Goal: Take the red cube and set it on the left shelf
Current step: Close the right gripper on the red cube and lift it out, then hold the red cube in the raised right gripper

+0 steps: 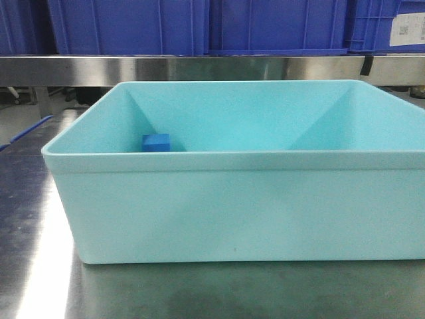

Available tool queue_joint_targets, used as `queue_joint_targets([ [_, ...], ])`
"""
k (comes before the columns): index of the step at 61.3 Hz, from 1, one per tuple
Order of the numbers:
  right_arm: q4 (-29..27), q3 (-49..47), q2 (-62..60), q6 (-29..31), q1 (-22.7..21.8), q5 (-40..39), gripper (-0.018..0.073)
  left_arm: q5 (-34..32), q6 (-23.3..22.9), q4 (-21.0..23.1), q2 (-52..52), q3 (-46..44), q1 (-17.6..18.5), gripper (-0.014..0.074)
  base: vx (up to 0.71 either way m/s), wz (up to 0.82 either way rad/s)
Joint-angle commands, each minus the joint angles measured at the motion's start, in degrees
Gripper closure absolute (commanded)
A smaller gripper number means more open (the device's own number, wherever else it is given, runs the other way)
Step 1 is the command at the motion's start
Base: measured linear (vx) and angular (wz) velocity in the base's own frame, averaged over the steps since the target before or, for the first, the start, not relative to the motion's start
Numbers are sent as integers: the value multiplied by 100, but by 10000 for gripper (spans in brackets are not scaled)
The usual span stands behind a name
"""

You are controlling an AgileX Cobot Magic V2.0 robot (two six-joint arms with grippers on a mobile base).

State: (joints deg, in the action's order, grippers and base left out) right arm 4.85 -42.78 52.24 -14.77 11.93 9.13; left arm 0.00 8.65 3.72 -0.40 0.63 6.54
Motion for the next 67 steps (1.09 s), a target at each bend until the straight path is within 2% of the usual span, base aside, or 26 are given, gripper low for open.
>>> queue_joint_targets([
  [1, 81, 138, -622, 26, -321, -428, 501, -480, 11, 11, 46, 126, 38, 491, 0, 0],
  [11, 81, 642, -1545, 26, -712, 77, 501, -480, 11, 11, 46, 126, 38, 491, 0, 0],
  [17, 81, 803, -1905, 26, -869, 780, 501, -480, 11, 11, 46, 126, 38, 491, 0, 0],
  [30, 81, 812, -2045, 26, -919, 2141, 501, -480, 11, 11, 46, 126, 38, 491, 0, 0],
  [51, 81, 782, -2045, 26, -919, 2105, 501, -480, 11, 11, 46, 126, 38, 491, 0, 0],
  [67, 81, 123, -1835, 31, -919, 2274, 501, -480, 11, 11, 46, 126, 38, 491, 0, 0],
])
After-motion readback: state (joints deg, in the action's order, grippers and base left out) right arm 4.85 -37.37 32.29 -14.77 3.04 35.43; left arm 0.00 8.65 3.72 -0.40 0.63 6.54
